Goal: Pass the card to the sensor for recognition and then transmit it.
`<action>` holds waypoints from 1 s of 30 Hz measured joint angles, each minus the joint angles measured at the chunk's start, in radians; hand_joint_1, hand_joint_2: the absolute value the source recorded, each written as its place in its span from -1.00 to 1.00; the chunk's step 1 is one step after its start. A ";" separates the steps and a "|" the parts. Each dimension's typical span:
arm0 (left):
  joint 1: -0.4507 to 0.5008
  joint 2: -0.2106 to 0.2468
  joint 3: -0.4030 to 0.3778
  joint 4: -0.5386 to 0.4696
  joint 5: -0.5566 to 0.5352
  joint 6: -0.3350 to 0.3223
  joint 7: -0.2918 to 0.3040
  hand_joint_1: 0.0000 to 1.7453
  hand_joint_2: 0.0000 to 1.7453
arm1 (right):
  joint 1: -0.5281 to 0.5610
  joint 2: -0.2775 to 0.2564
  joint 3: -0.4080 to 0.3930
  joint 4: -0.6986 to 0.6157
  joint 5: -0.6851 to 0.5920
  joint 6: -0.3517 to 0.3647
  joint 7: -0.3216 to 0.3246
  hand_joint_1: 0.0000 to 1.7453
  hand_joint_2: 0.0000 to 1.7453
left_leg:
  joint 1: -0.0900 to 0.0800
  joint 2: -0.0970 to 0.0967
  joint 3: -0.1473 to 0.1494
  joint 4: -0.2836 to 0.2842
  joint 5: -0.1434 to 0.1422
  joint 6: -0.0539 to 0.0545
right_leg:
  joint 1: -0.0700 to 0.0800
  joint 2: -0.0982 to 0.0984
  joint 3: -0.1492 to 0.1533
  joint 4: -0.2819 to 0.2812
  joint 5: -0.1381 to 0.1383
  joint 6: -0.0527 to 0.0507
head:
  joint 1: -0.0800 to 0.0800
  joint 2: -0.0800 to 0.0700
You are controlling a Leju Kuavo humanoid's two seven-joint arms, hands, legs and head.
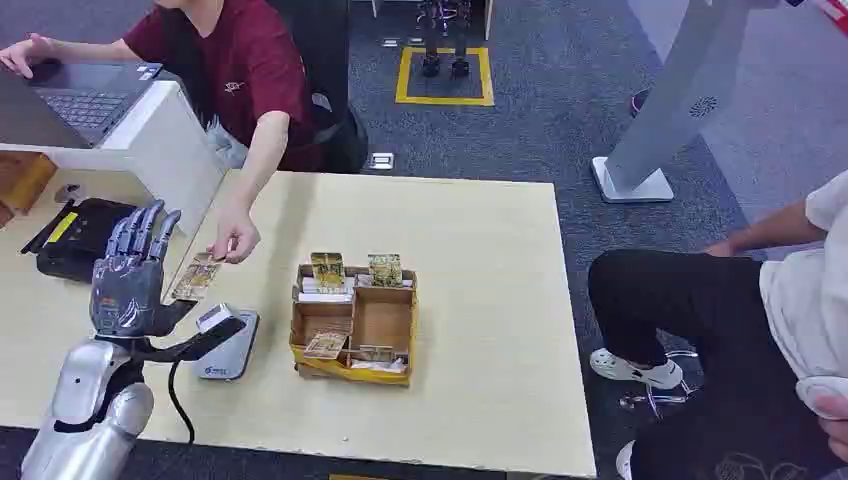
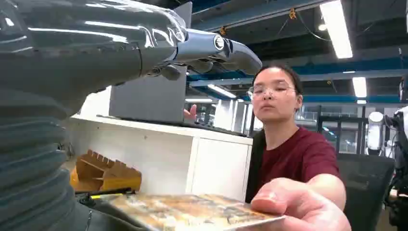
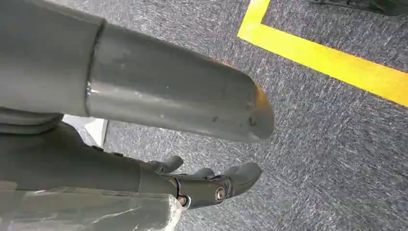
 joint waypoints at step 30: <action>0.007 0.007 0.000 0.012 0.117 -0.002 -0.076 1.00 1.00 | 0.000 0.000 0.000 0.000 0.000 -0.003 -0.004 -1.00 -1.00 | 0.000 0.000 -0.001 0.000 0.000 0.000 | 0.000 0.000 0.000 0.000 0.000 0.000 | 0.000 0.000</action>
